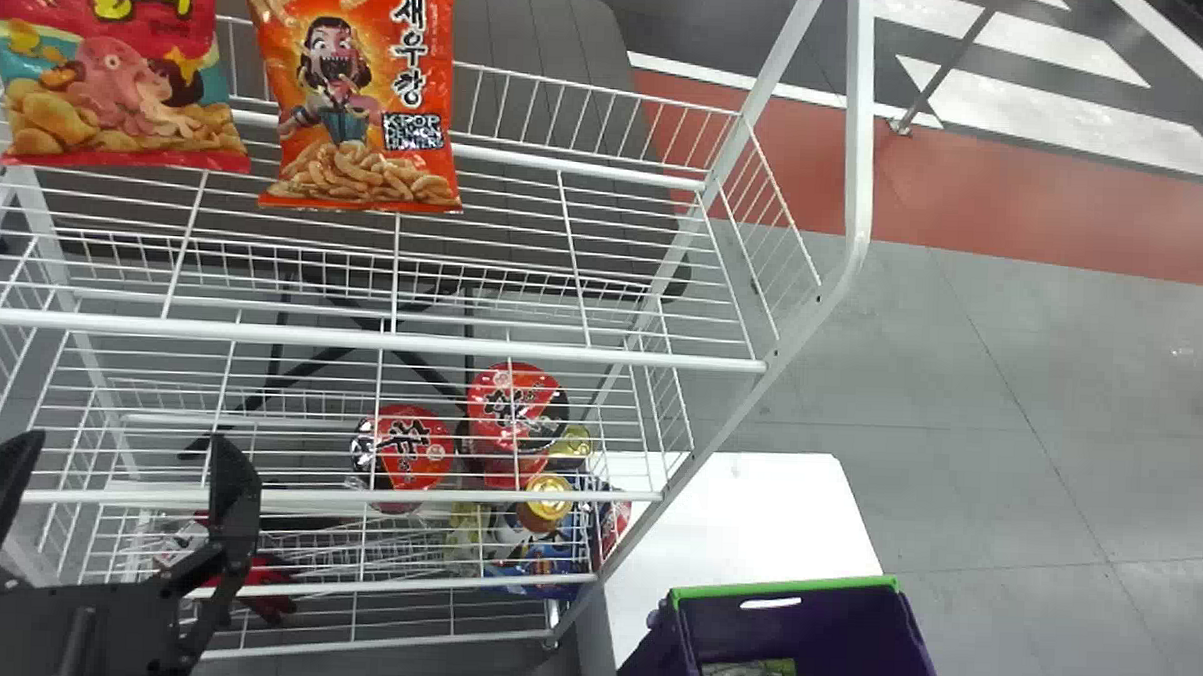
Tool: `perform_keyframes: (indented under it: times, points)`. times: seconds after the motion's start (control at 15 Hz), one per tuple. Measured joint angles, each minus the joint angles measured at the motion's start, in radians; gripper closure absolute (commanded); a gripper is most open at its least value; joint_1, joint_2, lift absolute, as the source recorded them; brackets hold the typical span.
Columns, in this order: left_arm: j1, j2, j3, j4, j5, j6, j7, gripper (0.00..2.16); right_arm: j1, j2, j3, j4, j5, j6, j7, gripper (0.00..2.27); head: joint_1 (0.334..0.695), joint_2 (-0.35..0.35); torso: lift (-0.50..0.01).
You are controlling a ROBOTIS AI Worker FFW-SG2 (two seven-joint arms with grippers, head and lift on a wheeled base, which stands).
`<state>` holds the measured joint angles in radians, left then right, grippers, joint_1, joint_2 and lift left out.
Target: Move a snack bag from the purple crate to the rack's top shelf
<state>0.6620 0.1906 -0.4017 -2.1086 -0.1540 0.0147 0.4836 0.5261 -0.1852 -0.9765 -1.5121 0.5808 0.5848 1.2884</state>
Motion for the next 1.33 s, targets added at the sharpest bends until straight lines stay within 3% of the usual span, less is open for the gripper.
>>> perform_keyframes:
  times: [1.33]
  points:
    - [0.015, 0.006, -0.012, -0.019, -0.001, -0.001, 0.003, 0.14, 0.0, 0.02, -0.002, -0.073, -0.004, 0.031, 0.035, 2.11, 0.695, -0.35, 0.0]
